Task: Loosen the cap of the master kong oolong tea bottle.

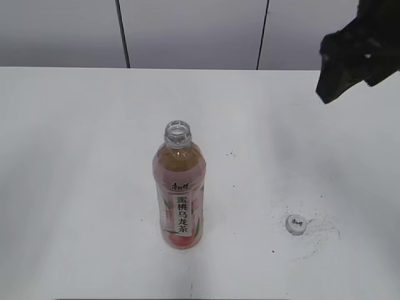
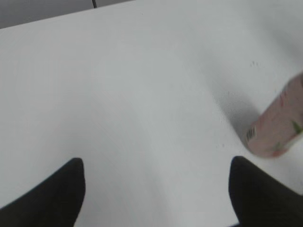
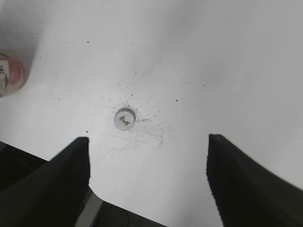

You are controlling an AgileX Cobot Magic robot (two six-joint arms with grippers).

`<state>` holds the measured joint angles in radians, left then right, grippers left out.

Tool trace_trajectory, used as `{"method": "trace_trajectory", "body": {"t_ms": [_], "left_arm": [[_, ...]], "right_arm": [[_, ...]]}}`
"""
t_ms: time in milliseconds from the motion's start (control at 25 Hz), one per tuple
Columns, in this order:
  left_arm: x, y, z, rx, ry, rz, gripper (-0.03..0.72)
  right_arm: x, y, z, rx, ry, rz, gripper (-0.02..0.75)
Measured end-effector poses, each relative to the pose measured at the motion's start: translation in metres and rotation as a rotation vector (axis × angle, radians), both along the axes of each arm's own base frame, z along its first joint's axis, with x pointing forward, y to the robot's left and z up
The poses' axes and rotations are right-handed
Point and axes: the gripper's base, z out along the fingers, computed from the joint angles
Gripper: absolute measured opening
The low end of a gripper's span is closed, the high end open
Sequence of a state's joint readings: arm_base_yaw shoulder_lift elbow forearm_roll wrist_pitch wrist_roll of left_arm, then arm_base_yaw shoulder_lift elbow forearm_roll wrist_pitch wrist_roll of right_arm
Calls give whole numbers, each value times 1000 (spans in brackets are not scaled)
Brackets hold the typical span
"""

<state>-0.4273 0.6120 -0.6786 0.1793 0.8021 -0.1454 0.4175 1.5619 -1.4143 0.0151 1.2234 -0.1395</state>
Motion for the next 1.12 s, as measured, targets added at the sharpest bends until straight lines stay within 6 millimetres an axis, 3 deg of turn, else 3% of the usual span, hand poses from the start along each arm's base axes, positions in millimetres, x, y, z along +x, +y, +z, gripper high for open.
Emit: {"method": "trace_trajectory", "body": {"t_ms": [200, 360, 480, 680, 880, 1120], "left_arm": [[-42, 20, -7, 170, 110, -81, 536], [-66, 26, -8, 125, 117, -113, 508], [-81, 26, -6, 44, 72, -146, 490], [-94, 31, -7, 12, 10, -152, 479], [-96, 32, -25, 12, 16, -154, 478], [-88, 28, -27, -21, -78, -157, 478]], "right_arm": [[-39, -18, 41, 60, -124, -20, 575], [-76, -34, 48, 77, -165, -22, 575], [-107, -48, 42, 85, -173, -23, 575], [-158, -69, 13, 90, -157, -23, 575], [-210, -92, -7, 127, -240, -23, 575], [-249, -110, -27, 171, -349, -23, 575]]}}
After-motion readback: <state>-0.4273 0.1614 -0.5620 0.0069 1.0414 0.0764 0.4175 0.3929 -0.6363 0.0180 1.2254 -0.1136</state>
